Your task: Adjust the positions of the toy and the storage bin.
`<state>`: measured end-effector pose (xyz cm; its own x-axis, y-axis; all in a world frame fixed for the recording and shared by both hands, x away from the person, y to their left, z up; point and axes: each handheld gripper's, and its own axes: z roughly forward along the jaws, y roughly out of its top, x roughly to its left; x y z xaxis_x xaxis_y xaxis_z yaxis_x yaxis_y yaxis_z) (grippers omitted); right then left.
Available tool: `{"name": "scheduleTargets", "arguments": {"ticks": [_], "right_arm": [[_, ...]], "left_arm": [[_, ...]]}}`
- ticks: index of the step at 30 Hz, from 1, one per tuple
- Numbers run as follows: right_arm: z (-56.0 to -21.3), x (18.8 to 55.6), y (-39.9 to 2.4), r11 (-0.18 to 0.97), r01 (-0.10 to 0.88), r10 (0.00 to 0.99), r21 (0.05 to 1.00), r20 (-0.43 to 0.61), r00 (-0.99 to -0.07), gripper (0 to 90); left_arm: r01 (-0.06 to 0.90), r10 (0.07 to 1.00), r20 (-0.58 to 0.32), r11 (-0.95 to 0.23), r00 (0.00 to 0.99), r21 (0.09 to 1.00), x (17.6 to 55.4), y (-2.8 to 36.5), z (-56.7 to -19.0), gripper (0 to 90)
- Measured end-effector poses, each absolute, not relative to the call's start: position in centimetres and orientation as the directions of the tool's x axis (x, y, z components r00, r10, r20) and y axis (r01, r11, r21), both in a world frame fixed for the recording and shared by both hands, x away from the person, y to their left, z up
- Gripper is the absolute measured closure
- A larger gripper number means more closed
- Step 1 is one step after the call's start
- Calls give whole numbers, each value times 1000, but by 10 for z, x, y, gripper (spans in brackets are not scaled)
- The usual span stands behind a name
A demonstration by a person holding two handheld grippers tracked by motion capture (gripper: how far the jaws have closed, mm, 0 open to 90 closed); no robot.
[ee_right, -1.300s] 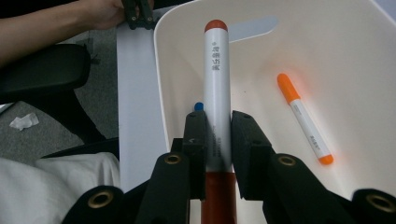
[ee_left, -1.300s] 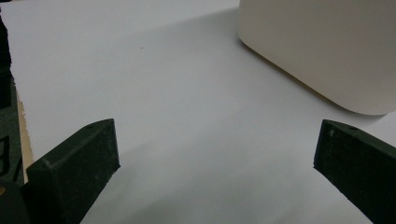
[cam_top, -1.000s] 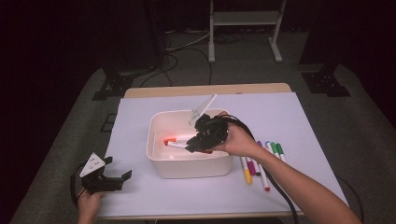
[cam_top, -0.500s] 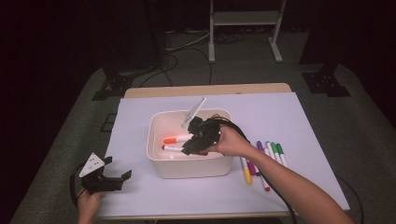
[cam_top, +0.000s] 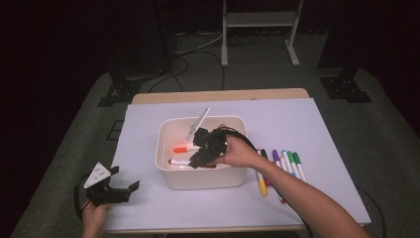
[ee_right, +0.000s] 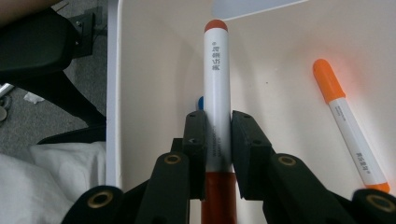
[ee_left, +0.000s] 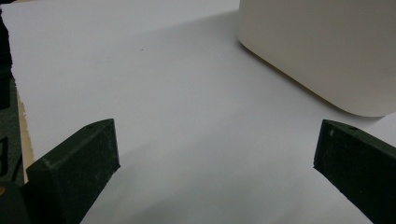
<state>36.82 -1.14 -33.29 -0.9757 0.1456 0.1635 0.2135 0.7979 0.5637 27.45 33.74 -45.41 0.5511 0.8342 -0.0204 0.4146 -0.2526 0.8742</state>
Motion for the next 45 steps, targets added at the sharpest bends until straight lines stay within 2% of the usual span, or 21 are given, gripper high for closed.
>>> {"name": "scheduleTargets", "arguments": {"ticks": [11, 13, 24, 32, 36, 45], "right_arm": [[-342, 371, -3, 818, 203, 135, 538, 164, -977, 751], [-345, 372, -1, 828, 202, 135, 523, 164, -977, 718], [-333, 370, -12, 801, 208, 147, 561, 151, -977, 678], [-308, 369, -47, 745, 240, 190, 622, 146, -971, 631], [-291, 368, -77, 702, 271, 237, 658, 142, -961, 617], [-280, 363, -122, 673, 295, 296, 678, 119, -948, 600]], "left_arm": [[412, 833, -20, -252, 552, 876, 274, 338, -454, 0], [412, 833, -21, -251, 553, 876, 274, 338, -454, 0], [413, 833, -22, -251, 553, 875, 274, 338, -454, 0], [413, 834, -21, -251, 551, 875, 274, 337, -454, 0], [414, 834, -13, -260, 552, 872, 274, 337, -454, 0], [414, 835, -10, -262, 550, 872, 274, 336, -454, 0]]}}
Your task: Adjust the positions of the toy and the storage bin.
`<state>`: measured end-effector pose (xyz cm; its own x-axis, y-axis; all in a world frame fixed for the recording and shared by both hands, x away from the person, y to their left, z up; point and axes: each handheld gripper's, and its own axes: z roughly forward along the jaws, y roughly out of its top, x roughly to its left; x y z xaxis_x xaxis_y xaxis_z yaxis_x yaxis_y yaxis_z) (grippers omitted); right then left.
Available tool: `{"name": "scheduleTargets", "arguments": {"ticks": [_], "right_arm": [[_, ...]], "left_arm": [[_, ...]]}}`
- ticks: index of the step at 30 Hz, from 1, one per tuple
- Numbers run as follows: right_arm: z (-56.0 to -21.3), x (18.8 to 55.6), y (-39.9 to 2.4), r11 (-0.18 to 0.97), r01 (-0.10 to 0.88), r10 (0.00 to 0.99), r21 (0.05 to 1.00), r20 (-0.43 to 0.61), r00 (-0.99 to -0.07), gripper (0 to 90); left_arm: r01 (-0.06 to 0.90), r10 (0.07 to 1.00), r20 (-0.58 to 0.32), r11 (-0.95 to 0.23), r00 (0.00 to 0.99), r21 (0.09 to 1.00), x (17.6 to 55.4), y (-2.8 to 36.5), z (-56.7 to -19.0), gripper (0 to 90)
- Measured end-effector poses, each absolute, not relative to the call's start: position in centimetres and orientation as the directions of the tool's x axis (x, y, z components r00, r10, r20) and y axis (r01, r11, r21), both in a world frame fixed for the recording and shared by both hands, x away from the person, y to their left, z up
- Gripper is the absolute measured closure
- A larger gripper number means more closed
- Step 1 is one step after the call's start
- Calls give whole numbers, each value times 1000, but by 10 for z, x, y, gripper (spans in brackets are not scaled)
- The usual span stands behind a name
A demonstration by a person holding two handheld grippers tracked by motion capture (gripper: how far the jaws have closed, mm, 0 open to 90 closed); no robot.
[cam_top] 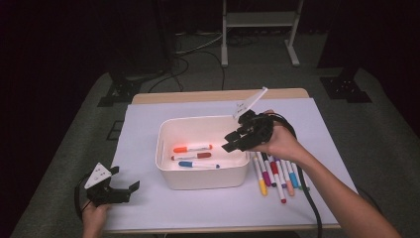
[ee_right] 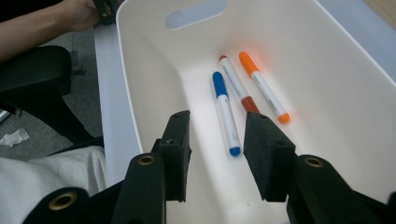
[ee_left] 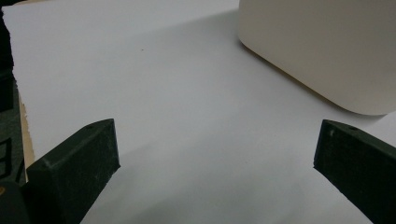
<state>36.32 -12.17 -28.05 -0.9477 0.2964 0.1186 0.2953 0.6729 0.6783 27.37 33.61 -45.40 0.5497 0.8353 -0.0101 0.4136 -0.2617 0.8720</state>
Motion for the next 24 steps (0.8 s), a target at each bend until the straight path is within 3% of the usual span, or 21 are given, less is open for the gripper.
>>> {"name": "scheduleTargets", "arguments": {"ticks": [10, 20, 24], "right_arm": [[-278, 354, -182, 608, 360, 393, 707, 125, -911, 580], [-307, 348, -248, 550, 457, 510, 699, 152, -847, 566], [-335, 347, -275, 531, 514, 565, 674, 170, -808, 573]], "left_arm": [[410, 835, -1, -269, 550, 872, 273, 336, -454, 0], [411, 835, 7, -278, 550, 868, 273, 335, -454, 0], [406, 835, 11, -279, 550, 870, 273, 335, -454, 0]]}}
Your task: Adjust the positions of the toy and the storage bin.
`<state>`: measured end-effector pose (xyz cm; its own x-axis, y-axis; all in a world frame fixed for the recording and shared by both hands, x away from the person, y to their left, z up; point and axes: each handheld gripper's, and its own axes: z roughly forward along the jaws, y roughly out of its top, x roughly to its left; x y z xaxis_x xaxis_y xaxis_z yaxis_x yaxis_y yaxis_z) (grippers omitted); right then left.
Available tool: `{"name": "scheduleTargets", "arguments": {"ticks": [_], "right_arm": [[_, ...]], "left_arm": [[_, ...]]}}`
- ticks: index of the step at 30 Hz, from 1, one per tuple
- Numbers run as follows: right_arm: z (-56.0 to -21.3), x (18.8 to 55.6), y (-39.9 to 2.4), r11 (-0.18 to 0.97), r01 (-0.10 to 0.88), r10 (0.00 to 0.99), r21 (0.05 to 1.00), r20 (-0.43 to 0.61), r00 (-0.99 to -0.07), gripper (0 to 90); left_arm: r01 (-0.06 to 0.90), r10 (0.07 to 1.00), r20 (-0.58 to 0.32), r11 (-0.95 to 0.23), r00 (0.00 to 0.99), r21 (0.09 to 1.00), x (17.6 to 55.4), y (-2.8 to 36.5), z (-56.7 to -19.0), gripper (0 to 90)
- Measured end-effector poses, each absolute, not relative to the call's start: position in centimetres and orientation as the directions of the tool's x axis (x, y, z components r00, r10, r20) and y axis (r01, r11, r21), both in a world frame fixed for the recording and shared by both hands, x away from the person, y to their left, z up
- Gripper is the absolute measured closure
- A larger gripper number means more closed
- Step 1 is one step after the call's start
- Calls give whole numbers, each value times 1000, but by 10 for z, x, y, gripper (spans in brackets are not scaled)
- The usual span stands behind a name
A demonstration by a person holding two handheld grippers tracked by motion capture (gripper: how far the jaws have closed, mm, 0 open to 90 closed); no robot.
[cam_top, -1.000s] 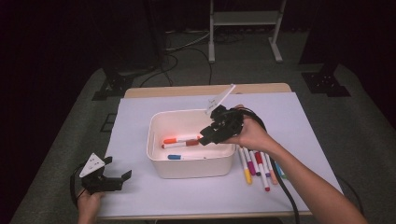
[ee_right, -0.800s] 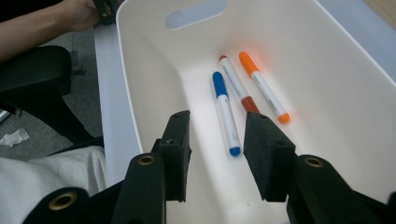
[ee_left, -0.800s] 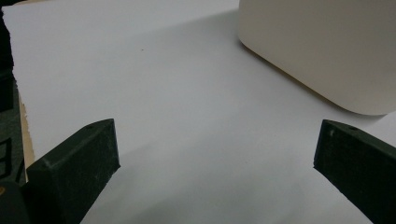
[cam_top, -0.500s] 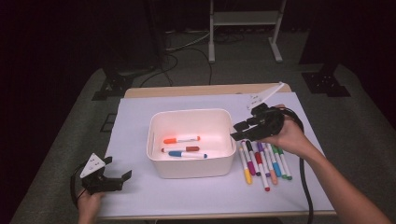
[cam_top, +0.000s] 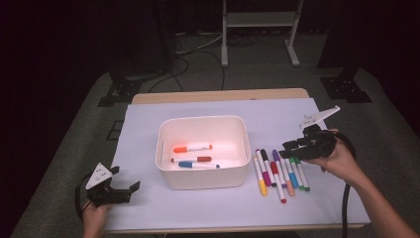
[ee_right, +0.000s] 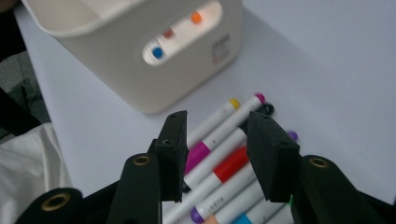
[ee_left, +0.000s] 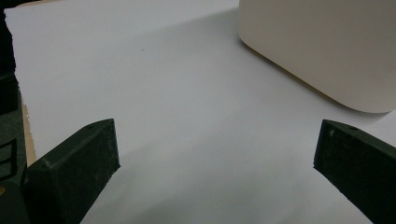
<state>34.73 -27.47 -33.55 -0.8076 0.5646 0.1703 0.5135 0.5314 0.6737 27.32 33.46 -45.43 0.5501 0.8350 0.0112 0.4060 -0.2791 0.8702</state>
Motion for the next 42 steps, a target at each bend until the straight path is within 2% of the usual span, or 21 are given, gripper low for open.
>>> {"name": "scheduleTargets", "arguments": {"ticks": [8, 15, 22, 36, 42], "right_arm": [[-387, 346, -307, 489, 610, 646, 623, 211, -734, 572], [-414, 342, -329, 448, 670, 711, 592, 218, -668, 579], [-424, 342, -337, 422, 696, 751, 581, 207, -627, 594], [-436, 340, -339, 422, 715, 819, 558, 103, -564, 611], [-438, 336, -342, 422, 712, 835, 561, 67, -547, 694]], "left_arm": [[405, 835, 13, -281, 550, 870, 273, 334, -454, 0], [405, 836, 15, -282, 549, 870, 273, 334, -454, 0], [405, 836, 17, -284, 549, 869, 273, 334, -454, 0], [401, 835, 15, -281, 550, 872, 273, 334, -454, 0], [400, 834, 20, -284, 551, 871, 272, 334, -454, 0]]}}
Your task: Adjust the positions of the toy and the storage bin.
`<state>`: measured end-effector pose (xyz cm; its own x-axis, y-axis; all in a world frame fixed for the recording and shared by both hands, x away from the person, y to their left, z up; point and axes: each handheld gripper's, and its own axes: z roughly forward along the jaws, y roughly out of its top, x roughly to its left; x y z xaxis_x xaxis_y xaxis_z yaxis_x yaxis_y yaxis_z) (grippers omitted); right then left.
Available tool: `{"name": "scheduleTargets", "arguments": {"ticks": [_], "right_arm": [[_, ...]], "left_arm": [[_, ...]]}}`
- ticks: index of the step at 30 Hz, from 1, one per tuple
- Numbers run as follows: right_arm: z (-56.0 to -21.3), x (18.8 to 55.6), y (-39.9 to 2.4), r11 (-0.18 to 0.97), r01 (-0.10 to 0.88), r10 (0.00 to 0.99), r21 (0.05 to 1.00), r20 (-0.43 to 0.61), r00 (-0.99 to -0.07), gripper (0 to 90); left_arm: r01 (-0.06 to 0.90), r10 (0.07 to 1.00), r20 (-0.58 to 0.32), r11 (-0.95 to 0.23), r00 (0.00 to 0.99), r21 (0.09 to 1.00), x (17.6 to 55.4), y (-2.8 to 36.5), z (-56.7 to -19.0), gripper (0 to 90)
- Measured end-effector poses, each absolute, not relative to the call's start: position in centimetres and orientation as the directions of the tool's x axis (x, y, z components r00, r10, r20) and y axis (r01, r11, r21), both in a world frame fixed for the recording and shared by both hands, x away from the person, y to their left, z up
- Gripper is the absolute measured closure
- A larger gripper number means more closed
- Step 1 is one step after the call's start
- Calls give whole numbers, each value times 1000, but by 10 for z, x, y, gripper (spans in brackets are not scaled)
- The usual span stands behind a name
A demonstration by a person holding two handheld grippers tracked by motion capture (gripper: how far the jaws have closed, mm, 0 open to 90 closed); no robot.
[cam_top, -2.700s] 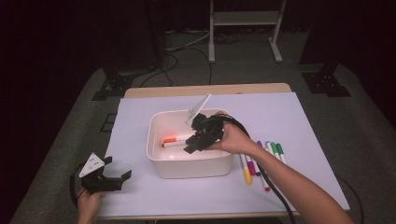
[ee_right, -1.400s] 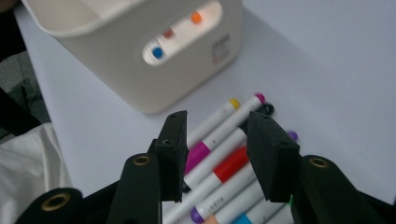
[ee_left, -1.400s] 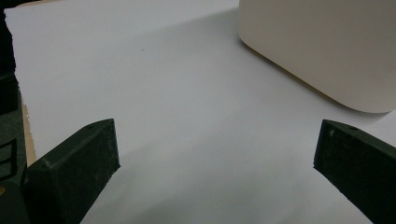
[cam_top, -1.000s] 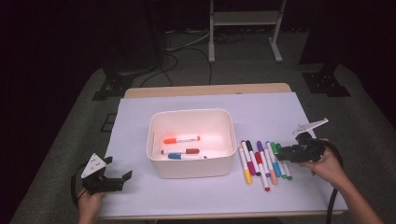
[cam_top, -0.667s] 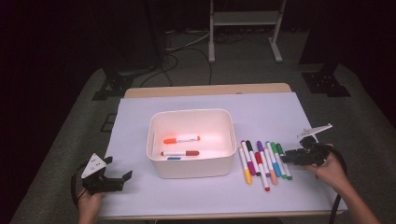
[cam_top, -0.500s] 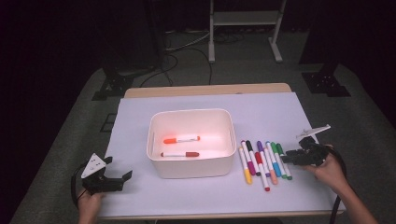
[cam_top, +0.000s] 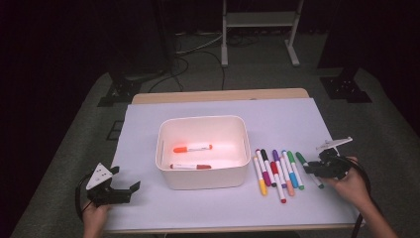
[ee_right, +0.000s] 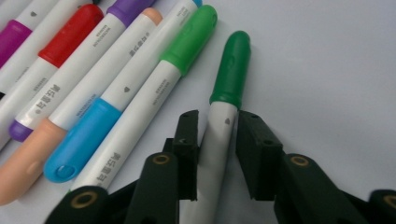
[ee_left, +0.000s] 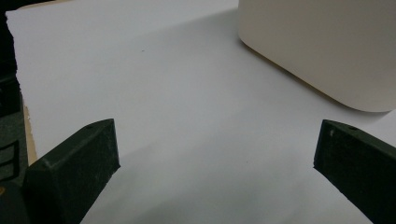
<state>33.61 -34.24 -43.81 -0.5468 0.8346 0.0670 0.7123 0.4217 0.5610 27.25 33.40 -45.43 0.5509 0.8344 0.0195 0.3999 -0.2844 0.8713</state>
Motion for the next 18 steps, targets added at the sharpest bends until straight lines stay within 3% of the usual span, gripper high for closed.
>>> {"name": "scheduleTargets", "arguments": {"ticks": [3, 12, 18], "right_arm": [[-438, 336, -344, 419, 711, 842, 564, 52, -538, 750], [-435, 336, -348, 388, 728, 842, 565, 104, -530, 757], [-413, 333, -347, 361, 703, 821, 613, 148, -551, 758]], "left_arm": [[400, 836, 19, -282, 549, 872, 272, 334, -454, 0], [401, 834, 20, -286, 551, 870, 273, 334, -454, 0], [400, 835, 23, -288, 550, 870, 272, 333, -454, 0]]}}
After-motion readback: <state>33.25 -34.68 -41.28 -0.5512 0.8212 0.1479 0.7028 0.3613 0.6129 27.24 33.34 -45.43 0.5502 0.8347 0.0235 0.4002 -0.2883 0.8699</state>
